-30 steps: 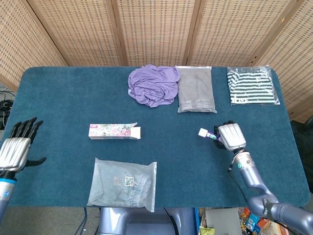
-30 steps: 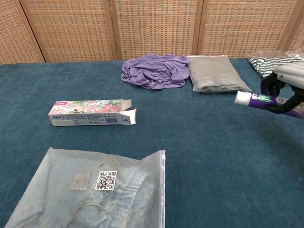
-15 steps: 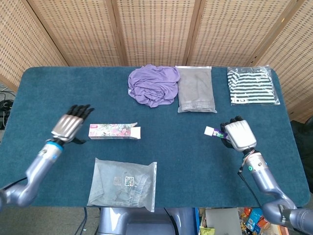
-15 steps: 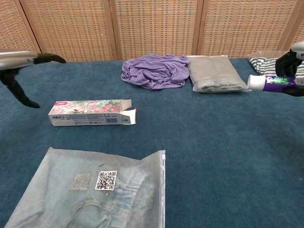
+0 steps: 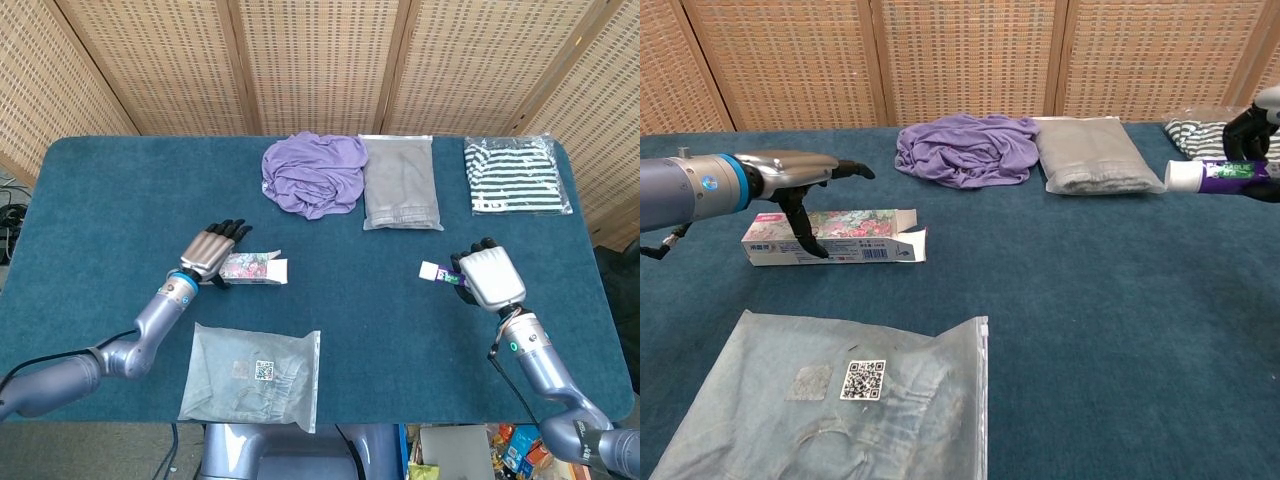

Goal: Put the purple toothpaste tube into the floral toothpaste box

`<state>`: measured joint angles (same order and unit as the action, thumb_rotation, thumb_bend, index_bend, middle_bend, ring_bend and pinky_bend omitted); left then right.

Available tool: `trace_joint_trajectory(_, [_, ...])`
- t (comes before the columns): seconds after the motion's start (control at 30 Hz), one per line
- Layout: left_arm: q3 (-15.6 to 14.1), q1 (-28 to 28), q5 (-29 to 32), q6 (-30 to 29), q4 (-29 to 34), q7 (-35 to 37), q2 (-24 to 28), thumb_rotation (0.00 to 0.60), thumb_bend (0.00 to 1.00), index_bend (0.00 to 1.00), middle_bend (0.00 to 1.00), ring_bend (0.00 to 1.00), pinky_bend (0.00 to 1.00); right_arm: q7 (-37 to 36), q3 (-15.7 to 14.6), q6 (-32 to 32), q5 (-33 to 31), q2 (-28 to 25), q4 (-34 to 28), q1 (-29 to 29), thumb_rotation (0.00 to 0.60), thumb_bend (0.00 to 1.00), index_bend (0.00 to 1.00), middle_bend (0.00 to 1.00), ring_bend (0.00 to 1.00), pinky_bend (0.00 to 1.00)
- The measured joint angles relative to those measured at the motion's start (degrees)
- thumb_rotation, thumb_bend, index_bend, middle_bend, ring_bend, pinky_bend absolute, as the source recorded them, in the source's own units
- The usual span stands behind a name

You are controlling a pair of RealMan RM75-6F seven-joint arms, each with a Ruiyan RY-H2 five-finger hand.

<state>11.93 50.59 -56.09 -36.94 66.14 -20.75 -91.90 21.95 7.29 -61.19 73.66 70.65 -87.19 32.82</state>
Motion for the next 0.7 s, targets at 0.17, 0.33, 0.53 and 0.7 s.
trace_joint_trajectory(0.17, [-1.2, 0.2, 1.6, -2.5, -2.0, -3.3, -2.3, 0.600, 0.05, 0.35, 0.35, 0.35, 0.40, 0.3, 0.0, -0.2, 0.0, -0.6, -0.5, -0.2, 0.600, 0.53, 0.60, 0.61, 0.43, 0.30])
trace_joint_trajectory(0.33, [-1.8, 0.2, 4.9, -4.4, -3.0, -5.7, -3.6, 0.600, 0.08, 0.47, 0.49, 0.44, 0.46, 0.7, 0.1, -0.5, 0.1, -1.3, -1.3, -0.2, 0.600, 0.54, 0.60, 0.61, 0.43, 0.30])
trace_joint_trajectory(0.53, [-1.2, -0.2, 5.1, -5.9, -1.7, -4.2, -3.3, 0.600, 0.13, 0.55, 0.56, 0.49, 0.48, 2.4, 0.4, -1.3, 1.1, -3.6, -4.0, 0.0, 0.600, 0.54, 0.59, 0.61, 0.43, 0.30])
trace_joint_trajectory(0.7, [0.3, -1.4, -1.1, -9.8, -0.4, 4.8, -3.1, 0.600, 0.19, 0.56, 0.56, 0.50, 0.48, 5.9, 1.2, -1.8, 2.2, -7.6, -7.5, 0.7, 0.600, 0.54, 0.60, 0.61, 0.43, 0.30])
